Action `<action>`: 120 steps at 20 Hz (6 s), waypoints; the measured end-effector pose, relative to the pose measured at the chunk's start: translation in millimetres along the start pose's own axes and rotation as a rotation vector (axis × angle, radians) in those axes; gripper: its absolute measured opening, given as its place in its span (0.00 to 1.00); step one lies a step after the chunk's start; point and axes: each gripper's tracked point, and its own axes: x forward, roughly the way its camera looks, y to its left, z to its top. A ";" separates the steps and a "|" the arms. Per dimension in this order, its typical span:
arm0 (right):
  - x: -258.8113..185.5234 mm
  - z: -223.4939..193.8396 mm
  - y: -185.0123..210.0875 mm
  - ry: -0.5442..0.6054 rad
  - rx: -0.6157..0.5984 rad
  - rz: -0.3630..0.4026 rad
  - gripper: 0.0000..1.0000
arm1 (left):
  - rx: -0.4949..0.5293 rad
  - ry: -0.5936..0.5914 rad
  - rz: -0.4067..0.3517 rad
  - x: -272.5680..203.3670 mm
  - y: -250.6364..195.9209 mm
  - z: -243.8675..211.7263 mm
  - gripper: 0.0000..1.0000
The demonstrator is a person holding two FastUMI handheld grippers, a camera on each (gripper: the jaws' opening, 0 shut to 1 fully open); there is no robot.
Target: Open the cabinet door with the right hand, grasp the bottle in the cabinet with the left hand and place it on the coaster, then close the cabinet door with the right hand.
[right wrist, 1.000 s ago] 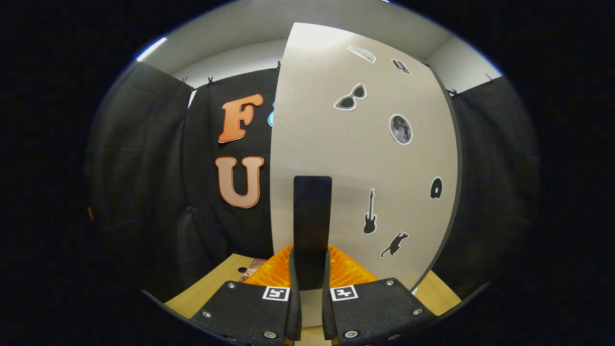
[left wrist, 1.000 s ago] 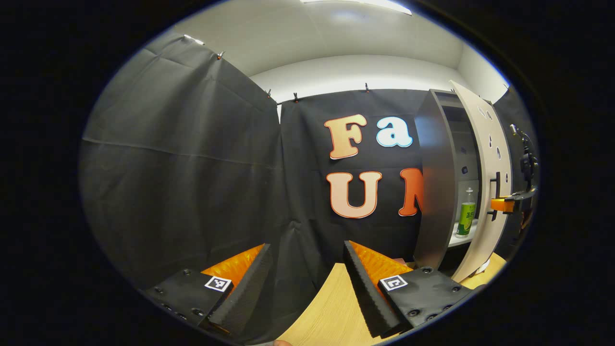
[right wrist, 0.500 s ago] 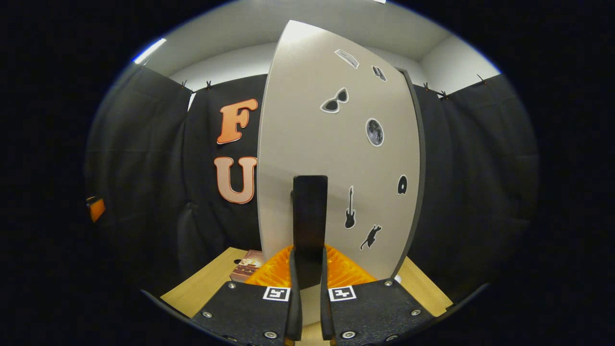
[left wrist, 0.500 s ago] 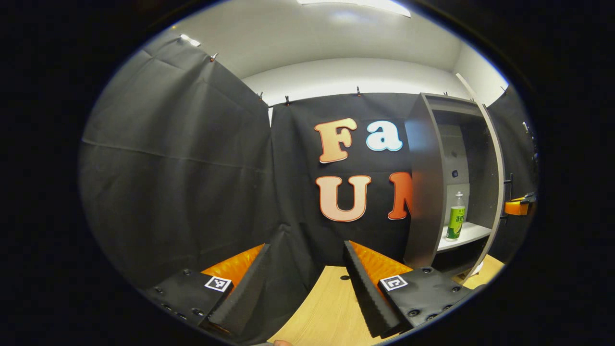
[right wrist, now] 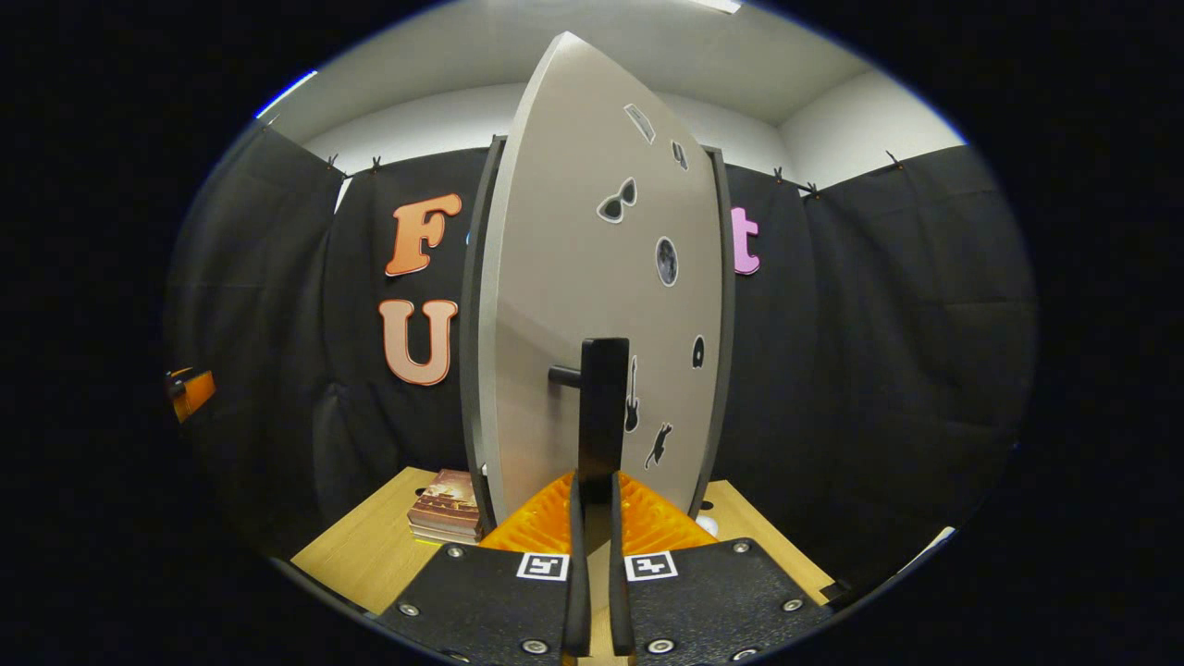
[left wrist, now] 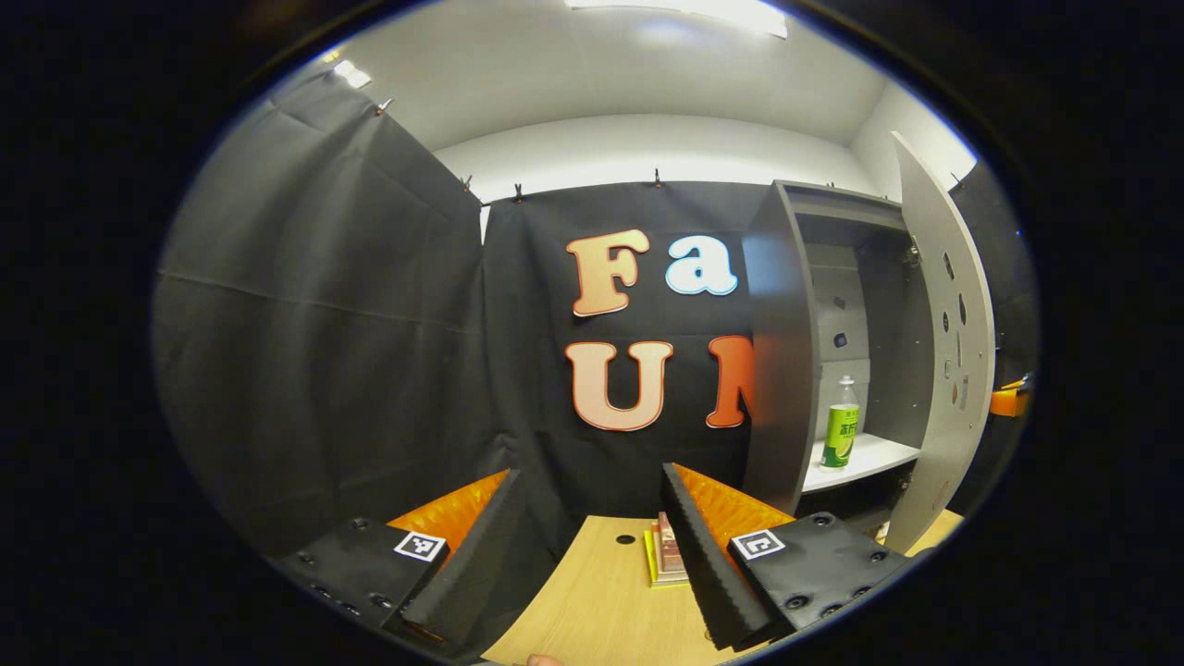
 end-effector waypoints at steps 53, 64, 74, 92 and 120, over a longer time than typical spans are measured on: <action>-102.9 -55.7 -321.9 0.013 0.154 -0.103 0.07 | -0.057 0.072 -0.278 96.0 -394.2 -35.2 0.94; -111.7 -74.6 -388.8 0.028 0.093 -0.279 0.58 | -0.039 0.086 -0.267 221.4 -453.7 -76.5 0.94; -88.8 -86.7 -403.6 0.066 0.083 -0.319 0.87 | -0.038 0.093 -0.223 286.5 -460.1 -79.3 0.97; -71.8 -79.6 -381.0 0.048 0.084 -0.267 0.89 | -0.079 0.091 -0.323 205.2 -421.1 -57.0 0.80; -67.8 -84.1 -351.8 0.077 0.078 -0.200 0.89 | -0.072 0.280 -0.149 61.8 -251.9 -296.7 0.81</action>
